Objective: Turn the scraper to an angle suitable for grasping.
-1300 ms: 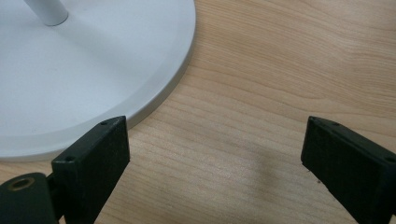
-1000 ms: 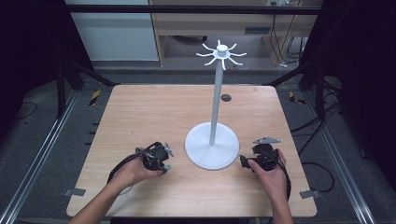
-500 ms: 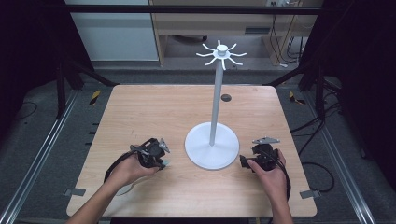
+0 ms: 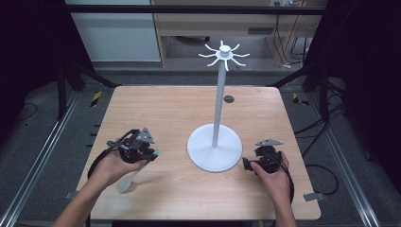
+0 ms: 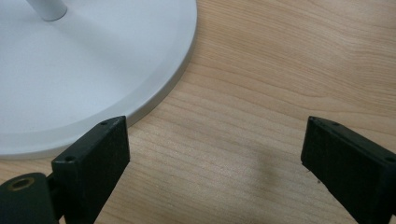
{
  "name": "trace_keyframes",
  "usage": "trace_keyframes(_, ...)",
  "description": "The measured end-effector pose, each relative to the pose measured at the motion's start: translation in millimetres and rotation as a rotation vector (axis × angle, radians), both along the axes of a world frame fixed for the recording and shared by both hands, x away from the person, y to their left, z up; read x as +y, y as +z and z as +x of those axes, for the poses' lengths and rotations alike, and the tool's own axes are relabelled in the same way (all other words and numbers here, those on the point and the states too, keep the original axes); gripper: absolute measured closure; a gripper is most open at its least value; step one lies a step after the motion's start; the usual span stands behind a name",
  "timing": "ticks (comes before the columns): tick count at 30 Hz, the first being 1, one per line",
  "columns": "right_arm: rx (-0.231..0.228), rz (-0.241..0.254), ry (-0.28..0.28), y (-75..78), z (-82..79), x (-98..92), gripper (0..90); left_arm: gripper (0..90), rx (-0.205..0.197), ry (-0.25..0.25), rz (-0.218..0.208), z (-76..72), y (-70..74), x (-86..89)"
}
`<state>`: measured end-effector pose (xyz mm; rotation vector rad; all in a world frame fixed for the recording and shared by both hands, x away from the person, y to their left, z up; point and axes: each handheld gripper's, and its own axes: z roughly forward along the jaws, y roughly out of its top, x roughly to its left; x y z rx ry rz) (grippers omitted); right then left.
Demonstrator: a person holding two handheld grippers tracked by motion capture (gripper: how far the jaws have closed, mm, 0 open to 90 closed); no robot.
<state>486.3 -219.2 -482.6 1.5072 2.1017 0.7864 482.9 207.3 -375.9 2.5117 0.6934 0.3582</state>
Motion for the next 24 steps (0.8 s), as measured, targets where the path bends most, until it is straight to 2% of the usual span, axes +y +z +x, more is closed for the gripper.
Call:
trace_keyframes(4,0.001,-0.001,0.000,-0.1,0.0,0.0,8.2,74.0,-0.031,0.013,-0.037,-1.4,13.5,5.6)
trace_keyframes(8,0.000,-0.001,0.001,-0.2,0.0,0.1,8.2,74.0,-0.078,0.037,-0.102,-1.4,30.7,13.7)
trace_keyframes(13,-0.001,0.000,0.002,-0.3,0.2,0.4,8.2,74.1,-0.135,0.056,-0.160,-3.5,52.6,20.3)
trace_keyframes(17,-0.001,-0.002,0.001,-0.1,0.2,0.1,8.2,74.1,-0.170,0.057,-0.187,-5.4,63.9,18.2)
trace_keyframes(24,-0.005,0.003,0.000,0.1,0.2,-1.5,8.2,74.1,-0.210,0.050,-0.229,-7.0,79.8,8.3)
